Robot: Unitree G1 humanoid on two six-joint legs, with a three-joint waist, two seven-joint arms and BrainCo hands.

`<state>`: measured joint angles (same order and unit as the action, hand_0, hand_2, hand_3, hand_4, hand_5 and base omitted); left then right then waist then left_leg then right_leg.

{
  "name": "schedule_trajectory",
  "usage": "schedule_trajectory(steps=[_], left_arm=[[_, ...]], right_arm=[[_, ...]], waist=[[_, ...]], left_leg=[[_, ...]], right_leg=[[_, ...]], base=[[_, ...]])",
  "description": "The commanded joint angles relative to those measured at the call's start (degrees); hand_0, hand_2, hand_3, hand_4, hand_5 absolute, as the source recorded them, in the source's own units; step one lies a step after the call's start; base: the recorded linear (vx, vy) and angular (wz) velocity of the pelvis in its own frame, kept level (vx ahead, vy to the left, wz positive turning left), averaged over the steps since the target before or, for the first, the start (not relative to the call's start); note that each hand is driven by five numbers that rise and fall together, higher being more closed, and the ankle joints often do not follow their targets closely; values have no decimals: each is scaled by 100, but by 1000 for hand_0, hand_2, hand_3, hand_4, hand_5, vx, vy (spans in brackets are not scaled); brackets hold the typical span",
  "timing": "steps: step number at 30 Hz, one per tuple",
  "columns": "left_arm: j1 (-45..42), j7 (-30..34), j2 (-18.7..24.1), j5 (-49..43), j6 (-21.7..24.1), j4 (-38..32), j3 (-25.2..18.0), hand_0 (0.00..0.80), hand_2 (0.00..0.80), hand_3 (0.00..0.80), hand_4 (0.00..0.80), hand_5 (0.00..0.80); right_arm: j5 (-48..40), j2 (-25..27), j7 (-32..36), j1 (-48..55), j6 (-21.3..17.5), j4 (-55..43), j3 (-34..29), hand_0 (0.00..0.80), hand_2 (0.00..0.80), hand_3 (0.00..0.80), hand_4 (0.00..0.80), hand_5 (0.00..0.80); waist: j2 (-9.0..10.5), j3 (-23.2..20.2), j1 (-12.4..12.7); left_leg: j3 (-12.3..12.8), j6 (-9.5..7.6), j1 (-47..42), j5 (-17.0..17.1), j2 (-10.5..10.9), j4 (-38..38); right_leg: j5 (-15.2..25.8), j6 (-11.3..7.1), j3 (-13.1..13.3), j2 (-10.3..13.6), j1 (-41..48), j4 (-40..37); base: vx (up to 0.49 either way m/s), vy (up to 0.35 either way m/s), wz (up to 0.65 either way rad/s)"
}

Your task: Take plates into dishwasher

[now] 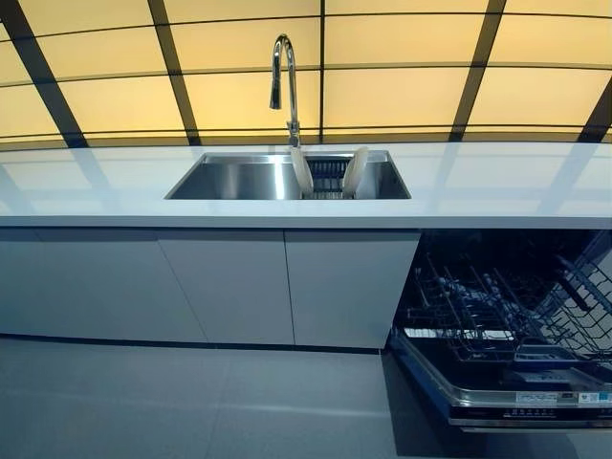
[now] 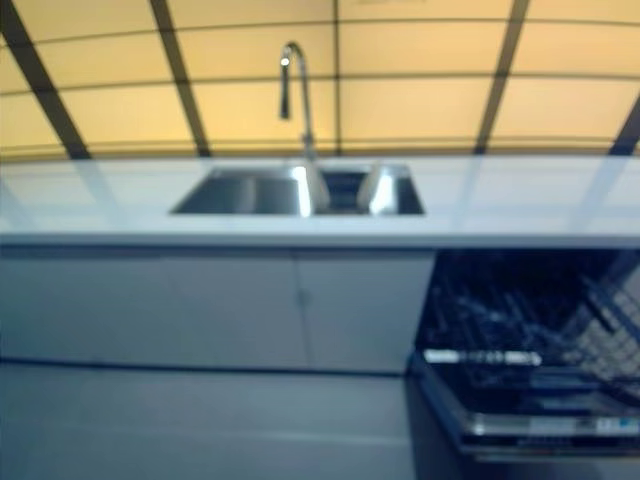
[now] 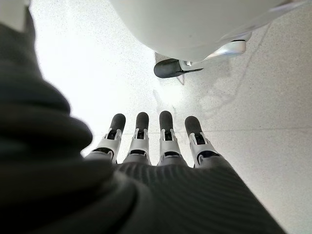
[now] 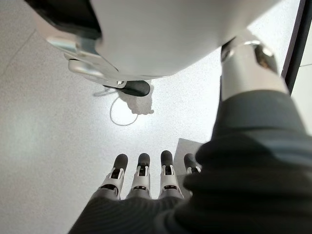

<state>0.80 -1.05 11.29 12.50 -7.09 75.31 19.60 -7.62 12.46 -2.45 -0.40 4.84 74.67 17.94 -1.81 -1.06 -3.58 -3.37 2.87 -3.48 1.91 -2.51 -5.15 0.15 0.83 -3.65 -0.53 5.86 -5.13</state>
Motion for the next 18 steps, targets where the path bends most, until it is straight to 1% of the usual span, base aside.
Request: schedule_trajectory(steps=[1, 4, 8, 10, 13, 14, 16, 17, 18], left_arm=[[451, 52, -181, -146, -8, 279, 49, 0, 0, 0, 0, 0], [465, 57, -170, -147, 4, 273, 65, 0, 0, 0, 0, 0], [536, 29, -142, -176, 7, 266, 110, 0, 0, 0, 0, 0], [530, -17, -123, -203, 38, 258, 90, 0, 0, 0, 0, 0], [530, -48, -106, -138, 52, 248, 60, 0, 0, 0, 0, 0], [549, -68, -101, -54, 24, 234, 38, 0, 0, 0, 0, 0], [587, -182, -90, 158, 2, 195, -12, 0, 0, 0, 0, 0], [593, -188, -90, 174, 5, 193, -22, 0, 0, 0, 0, 0], [602, -220, -92, 198, 72, 185, -66, 0, 0, 0, 0, 0]], right_arm=[[107, -53, 48, -393, 49, 232, 172, 0, 0, 0, 0, 0], [105, -48, 57, -422, 75, 208, 210, 0, 0, 0, 0, 0], [97, -32, 108, -502, 125, 166, 284, 0, 0, 0, 0, 0], [233, -39, 128, -515, 153, 137, 343, 0, 0, 0, 0, 0], [322, -51, 123, -519, 162, 129, 428, 0, 0, 0, 0, 0], [323, -57, 93, -535, 209, 102, 479, 0, 0, 0, 0, 0], [71, -31, 44, -585, 327, 54, 501, 0, 0, 0, 0, 0], [32, -27, 43, -587, 339, 47, 501, 0, 0, 0, 0, 0], [-38, -12, 56, -582, 357, 25, 483, 0, 0, 0, 0, 0]], waist=[[221, 191, 129], [232, 218, 144], [253, 269, 169], [279, 284, 196], [309, 312, 207], [349, 360, 205], [472, 483, 208], [487, 500, 209], [526, 575, 210]], left_leg=[[112, -763, -182, -370, 622, 15], [96, -776, -177, -361, 616, 15], [15, -791, -198, -339, 611, 15], [-46, -798, -240, -343, 605, 15], [-60, -798, -286, -331, 577, 31], [-65, -799, -187, -398, 575, 284], [29, -781, 143, -682, 549, 1149], [48, -779, 211, -743, 551, 1309], [159, -763, 552, -802, 558, 2027]], right_leg=[[-194, -35, 167, -165, -98, 294], [-227, -20, 160, -175, -134, 361], [-281, 14, 175, -196, -160, 464], [-329, 36, 195, -214, -146, 519], [-419, 83, 241, -249, -164, 653], [-476, 125, 272, -267, -227, 812], [-568, 241, 318, -245, -300, 1036], [-572, 256, 327, -240, -303, 1048], [-579, 302, 331, -230, -303, 1077]], base=[[38, -33, 2], [21, -39, 1], [25, -70, 3], [52, -104, 4], [46, -105, 1], [45, -165, 0], [57, -161, 3], [46, -97, 9], [26, -90, 18]])
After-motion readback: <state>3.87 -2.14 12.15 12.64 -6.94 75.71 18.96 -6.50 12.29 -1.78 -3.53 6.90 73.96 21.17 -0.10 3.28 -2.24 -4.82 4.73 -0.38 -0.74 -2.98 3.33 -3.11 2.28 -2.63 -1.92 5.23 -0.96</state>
